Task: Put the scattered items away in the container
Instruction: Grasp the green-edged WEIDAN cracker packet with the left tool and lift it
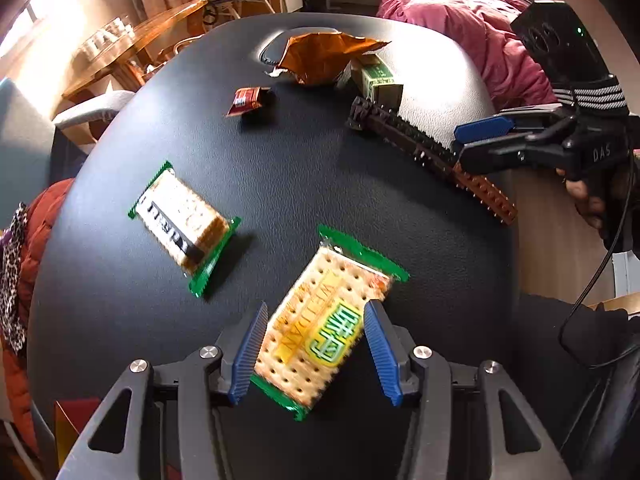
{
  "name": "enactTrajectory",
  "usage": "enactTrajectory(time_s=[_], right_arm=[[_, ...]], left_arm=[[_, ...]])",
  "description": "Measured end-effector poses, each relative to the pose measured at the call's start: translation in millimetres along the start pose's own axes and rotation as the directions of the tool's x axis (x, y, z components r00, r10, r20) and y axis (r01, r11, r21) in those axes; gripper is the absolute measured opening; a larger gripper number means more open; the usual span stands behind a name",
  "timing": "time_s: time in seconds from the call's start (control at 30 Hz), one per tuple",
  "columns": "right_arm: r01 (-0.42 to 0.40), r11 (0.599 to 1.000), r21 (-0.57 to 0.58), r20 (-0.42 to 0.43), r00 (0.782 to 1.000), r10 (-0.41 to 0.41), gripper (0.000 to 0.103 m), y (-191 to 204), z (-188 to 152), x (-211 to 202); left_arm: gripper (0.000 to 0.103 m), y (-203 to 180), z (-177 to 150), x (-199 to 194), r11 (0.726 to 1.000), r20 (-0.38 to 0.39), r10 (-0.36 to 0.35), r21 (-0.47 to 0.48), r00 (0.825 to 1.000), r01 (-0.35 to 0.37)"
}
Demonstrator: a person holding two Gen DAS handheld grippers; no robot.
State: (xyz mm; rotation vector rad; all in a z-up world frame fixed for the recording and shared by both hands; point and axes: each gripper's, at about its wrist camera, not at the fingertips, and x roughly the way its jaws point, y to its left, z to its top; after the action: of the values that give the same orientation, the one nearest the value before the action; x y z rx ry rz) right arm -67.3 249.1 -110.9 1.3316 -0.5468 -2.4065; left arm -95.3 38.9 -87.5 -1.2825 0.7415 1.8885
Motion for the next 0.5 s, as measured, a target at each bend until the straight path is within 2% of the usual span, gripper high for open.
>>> enactTrajectory(time_s=[0.17, 0.3, 0.5], right_arm=[[-0.017, 1.000, 0.014, 0.001, 1.000, 0.017, 0.086, -3.9, 0.3, 1.1], [-0.019, 1.000, 0.020, 0.001, 1.000, 0.019, 0.089, -3.6, 0.3, 2.3], [0.002, 1.000, 0.008, 0.001, 1.000, -0.002, 0.092, 1.6, -0.3, 4.4]], left_arm=[[0.054, 0.2, 6.9, 5.5, 0.994, -0.055, -0.089, 0.060, 0.994, 0.093], [0.055, -12.0, 4.6, 10.5, 0.988, -0.087, -0.076, 0.128, 0.993, 0.087], [0.055, -8.3, -3.6, 6.9, 0.997, -0.040, -0.075, -0.001, 0.996, 0.075]])
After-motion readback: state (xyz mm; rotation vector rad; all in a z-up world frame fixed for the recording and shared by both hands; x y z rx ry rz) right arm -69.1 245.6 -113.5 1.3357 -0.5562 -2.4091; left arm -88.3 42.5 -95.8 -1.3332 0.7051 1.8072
